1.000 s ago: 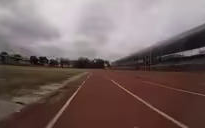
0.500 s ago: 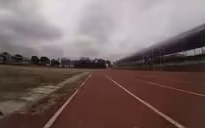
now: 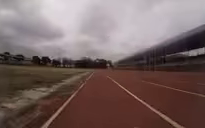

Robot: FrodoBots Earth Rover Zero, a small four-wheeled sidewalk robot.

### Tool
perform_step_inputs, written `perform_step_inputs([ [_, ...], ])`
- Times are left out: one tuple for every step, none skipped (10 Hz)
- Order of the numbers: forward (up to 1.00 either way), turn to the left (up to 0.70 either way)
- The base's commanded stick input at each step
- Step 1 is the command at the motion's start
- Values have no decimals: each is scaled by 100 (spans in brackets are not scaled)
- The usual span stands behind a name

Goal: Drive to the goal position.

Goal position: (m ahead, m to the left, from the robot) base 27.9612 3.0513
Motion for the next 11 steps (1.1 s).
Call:
perform_step_inputs([
  [100, 0],
  [100, 0],
  [100, 0],
  [100, 0],
  [100, 0],
  [100, 0],
  [100, 0],
  [100, 0],
  [100, 0],
  [100, 0],
  [100, 0],
])
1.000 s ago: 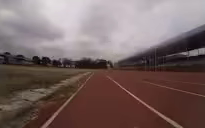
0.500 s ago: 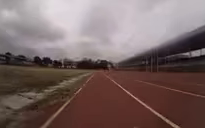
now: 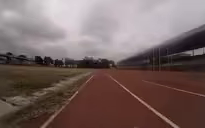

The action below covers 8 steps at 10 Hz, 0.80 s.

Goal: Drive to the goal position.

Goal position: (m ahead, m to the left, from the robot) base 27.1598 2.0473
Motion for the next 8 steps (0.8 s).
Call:
perform_step_inputs([
  [100, 0],
  [100, 0],
  [100, 0],
  [100, 0],
  [100, 0],
  [100, 0],
  [100, 0],
  [100, 0],
])
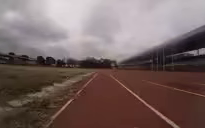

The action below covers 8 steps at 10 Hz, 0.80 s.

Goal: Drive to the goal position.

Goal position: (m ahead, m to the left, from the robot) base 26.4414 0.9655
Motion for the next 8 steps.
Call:
perform_step_inputs([
  [100, 0],
  [100, 0],
  [100, 0],
  [100, 0],
  [100, 0],
  [100, 0],
  [100, 0],
  [100, 0],
])
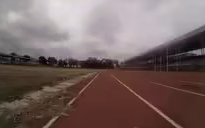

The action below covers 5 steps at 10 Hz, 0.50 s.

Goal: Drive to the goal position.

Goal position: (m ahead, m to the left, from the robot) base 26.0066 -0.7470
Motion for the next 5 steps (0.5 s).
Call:
perform_step_inputs([
  [100, 0],
  [100, 0],
  [100, 0],
  [100, 0],
  [100, 0],
])
